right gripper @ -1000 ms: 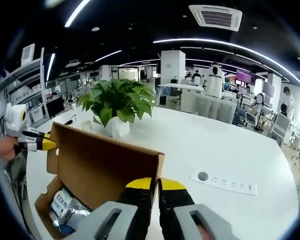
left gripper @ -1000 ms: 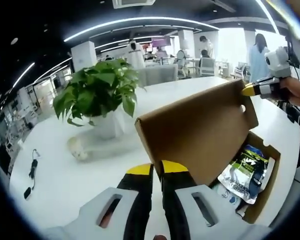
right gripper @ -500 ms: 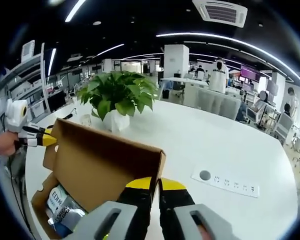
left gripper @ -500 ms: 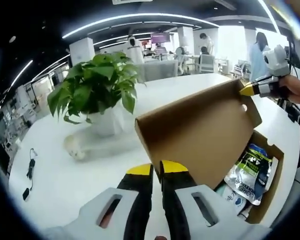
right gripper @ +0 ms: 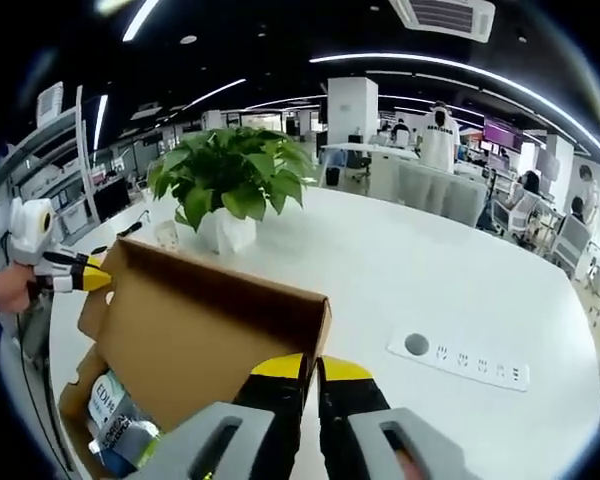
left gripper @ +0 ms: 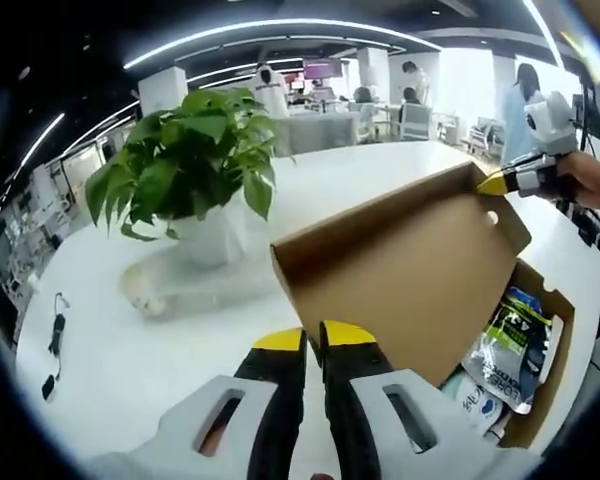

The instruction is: Operate the shoe box by opening the lid, removing the specified soft item, and placing it in the target area until the item is outside and the box remains undamaged.

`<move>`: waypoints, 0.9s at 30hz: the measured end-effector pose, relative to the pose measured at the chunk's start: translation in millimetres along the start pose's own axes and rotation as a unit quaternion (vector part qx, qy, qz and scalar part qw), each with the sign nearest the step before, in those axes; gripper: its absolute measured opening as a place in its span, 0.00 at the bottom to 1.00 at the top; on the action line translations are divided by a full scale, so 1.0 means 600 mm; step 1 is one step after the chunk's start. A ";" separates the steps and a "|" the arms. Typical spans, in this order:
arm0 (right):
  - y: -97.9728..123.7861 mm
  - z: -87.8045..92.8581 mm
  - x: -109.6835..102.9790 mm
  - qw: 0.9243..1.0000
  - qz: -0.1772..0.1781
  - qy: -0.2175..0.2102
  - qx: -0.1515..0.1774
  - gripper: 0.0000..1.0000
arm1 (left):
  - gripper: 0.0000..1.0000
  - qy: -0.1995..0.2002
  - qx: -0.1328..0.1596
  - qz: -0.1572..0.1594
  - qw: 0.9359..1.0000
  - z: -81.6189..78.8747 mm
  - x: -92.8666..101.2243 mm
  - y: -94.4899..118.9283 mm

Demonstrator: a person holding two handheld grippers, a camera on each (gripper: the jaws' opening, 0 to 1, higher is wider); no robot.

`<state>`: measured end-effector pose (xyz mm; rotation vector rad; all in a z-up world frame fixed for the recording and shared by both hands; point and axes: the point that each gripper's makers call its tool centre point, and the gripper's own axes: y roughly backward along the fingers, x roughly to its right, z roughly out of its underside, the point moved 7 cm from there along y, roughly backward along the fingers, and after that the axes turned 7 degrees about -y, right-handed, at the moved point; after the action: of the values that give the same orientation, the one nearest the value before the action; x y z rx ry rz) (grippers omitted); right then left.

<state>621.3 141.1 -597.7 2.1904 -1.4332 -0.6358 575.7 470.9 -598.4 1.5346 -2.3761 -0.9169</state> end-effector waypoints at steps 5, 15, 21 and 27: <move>-0.015 0.004 0.005 1.000 -0.002 0.001 -0.011 0.00 | 0.04 -0.001 -0.008 0.003 1.000 0.003 -0.003 -0.012; -0.040 0.016 0.014 1.000 -0.004 0.009 -0.030 0.00 | 0.04 0.003 -0.026 0.010 1.000 0.013 -0.007 -0.042; -0.049 0.027 0.018 0.999 -0.002 0.007 -0.039 0.00 | 0.04 0.003 -0.035 0.013 0.999 0.019 -0.006 -0.055; -0.061 0.034 0.022 0.999 -0.001 0.004 -0.047 0.00 | 0.04 0.005 -0.045 0.016 0.999 0.025 -0.004 -0.063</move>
<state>640.1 140.0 -637.4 2.1192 -1.3688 -0.6803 598.9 468.4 -631.5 1.4616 -2.3119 -0.9921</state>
